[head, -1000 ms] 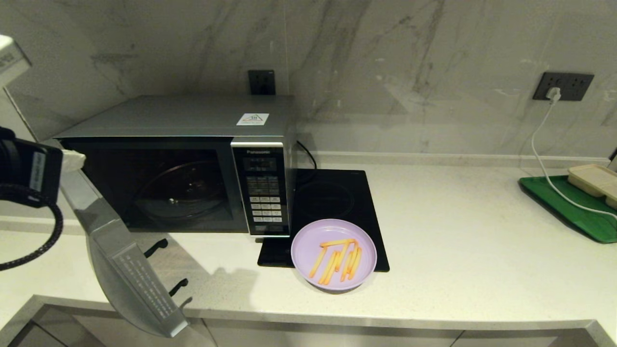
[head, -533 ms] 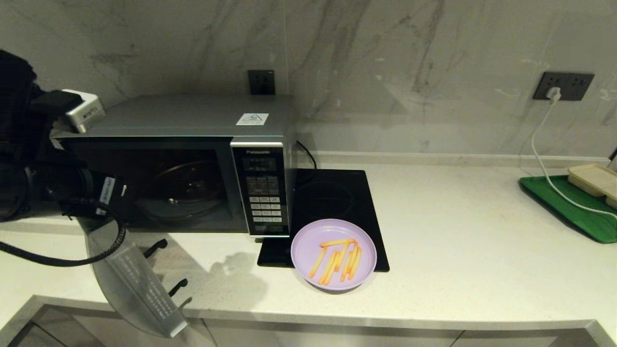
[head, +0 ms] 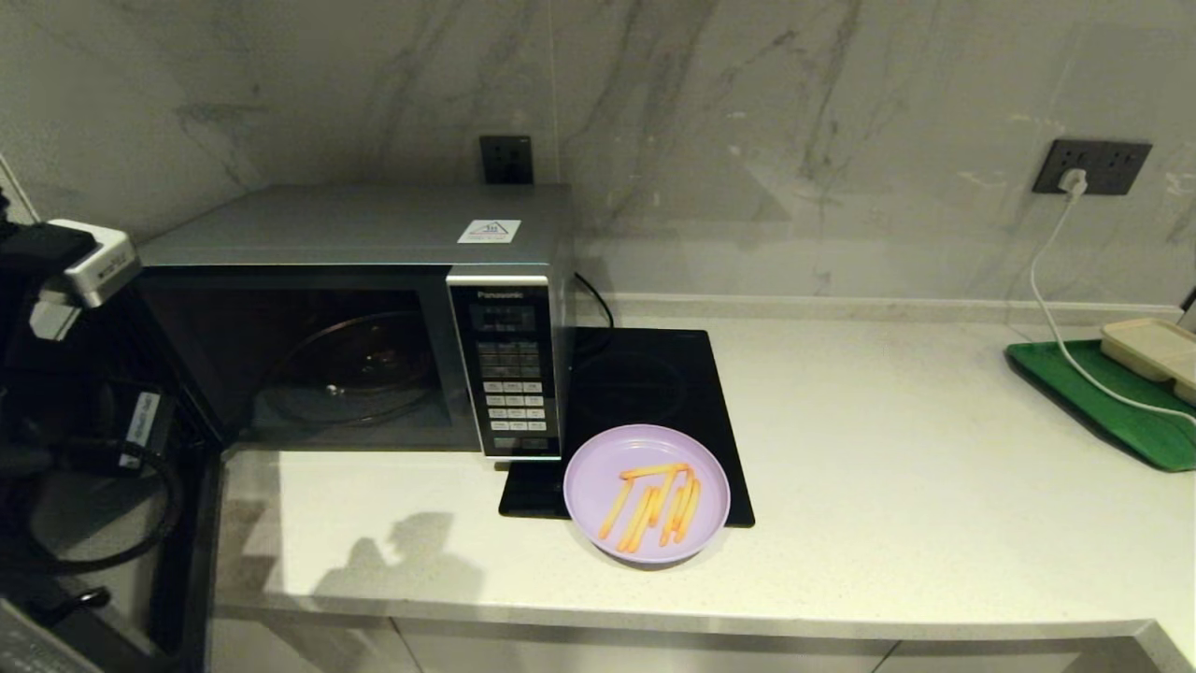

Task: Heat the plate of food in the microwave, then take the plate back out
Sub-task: Open the microwave oven, then put the plate in the microwave oven

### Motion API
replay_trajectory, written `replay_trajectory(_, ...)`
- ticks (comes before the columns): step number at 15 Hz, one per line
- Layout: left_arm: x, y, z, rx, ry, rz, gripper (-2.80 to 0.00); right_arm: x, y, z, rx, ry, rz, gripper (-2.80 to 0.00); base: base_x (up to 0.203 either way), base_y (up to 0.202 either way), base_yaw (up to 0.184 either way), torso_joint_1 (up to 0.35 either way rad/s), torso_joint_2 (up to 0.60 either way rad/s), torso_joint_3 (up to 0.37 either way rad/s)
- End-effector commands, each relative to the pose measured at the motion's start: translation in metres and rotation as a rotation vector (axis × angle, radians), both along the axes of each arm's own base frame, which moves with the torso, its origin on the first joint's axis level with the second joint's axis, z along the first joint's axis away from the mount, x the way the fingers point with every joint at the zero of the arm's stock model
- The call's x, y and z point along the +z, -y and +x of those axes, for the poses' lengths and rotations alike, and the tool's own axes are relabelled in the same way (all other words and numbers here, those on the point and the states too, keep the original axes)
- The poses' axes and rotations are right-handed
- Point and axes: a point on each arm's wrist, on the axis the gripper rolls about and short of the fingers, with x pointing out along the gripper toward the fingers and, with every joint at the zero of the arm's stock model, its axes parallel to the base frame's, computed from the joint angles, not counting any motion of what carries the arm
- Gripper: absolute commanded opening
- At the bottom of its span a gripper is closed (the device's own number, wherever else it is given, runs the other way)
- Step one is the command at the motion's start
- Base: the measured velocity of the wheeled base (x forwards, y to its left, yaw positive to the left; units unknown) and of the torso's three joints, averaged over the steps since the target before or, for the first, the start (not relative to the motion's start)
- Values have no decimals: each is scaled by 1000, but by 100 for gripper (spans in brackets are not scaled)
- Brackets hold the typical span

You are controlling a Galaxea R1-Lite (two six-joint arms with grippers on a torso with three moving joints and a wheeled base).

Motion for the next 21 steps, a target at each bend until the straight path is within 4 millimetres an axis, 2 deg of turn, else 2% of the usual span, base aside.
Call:
replay_trajectory(1, 4, -6, -16, 18, 33, -4, -280, 0, 0, 0, 0, -1, 1, -280, 0, 0, 0, 0, 0, 0)
replay_trajectory(13, 1, -47, -22, 169, 25, -107, -280, 0, 0, 0, 0, 0, 1, -280, 0, 0, 0, 0, 0, 0)
replay_trajectory(15, -1, -44, -23, 134, 23, -126, -280, 0, 0, 0, 0, -1, 1, -280, 0, 0, 0, 0, 0, 0)
replay_trajectory(18, -2, -26, -29, -90, 13, -219, -280, 0, 0, 0, 0, -1, 1, -280, 0, 0, 0, 0, 0, 0)
replay_trajectory(21, -10, -3, -20, -309, -60, -268, -280, 0, 0, 0, 1, -1, 0, -280, 0, 0, 0, 0, 0, 0)
